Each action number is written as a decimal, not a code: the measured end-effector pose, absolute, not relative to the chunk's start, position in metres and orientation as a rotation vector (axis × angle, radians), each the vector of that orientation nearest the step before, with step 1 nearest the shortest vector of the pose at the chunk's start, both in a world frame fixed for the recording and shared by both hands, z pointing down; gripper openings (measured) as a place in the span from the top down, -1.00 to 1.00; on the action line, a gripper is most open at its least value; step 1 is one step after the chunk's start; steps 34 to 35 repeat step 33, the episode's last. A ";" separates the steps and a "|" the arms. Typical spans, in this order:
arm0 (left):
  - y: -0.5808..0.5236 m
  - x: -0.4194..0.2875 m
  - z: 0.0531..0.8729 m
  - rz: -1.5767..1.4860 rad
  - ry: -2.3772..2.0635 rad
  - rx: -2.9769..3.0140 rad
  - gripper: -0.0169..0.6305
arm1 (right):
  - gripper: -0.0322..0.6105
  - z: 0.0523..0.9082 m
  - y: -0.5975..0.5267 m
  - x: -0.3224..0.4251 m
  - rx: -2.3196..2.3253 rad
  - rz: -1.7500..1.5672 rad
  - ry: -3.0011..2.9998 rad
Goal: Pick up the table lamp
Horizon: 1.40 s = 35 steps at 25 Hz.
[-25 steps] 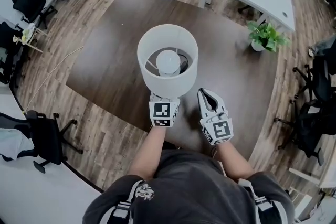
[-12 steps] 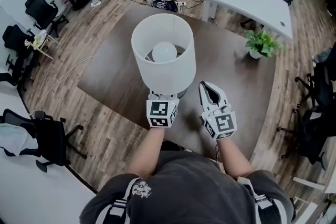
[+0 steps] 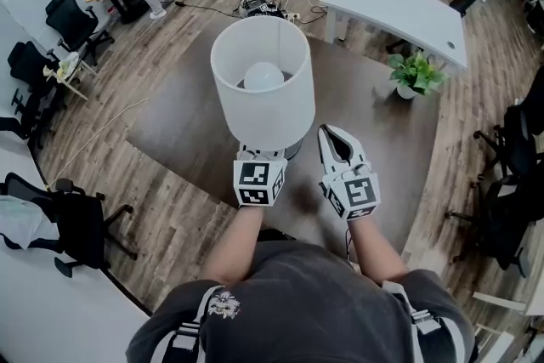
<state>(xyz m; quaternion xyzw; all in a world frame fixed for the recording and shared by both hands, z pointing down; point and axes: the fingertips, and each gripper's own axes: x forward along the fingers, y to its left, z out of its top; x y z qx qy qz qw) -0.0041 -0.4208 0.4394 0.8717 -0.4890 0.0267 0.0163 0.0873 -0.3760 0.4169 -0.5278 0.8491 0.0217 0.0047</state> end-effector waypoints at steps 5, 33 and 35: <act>-0.416 -0.005 0.439 0.080 -1.536 2.704 0.64 | 0.82 0.416 -0.375 0.092 -1.673 0.076 2.662; -0.407 -0.018 0.444 0.062 -1.569 2.688 0.64 | 0.82 0.415 -0.371 0.088 -1.704 0.142 2.662; -0.407 -0.018 0.444 0.062 -1.569 2.688 0.64 | 0.82 0.415 -0.371 0.088 -1.704 0.142 2.662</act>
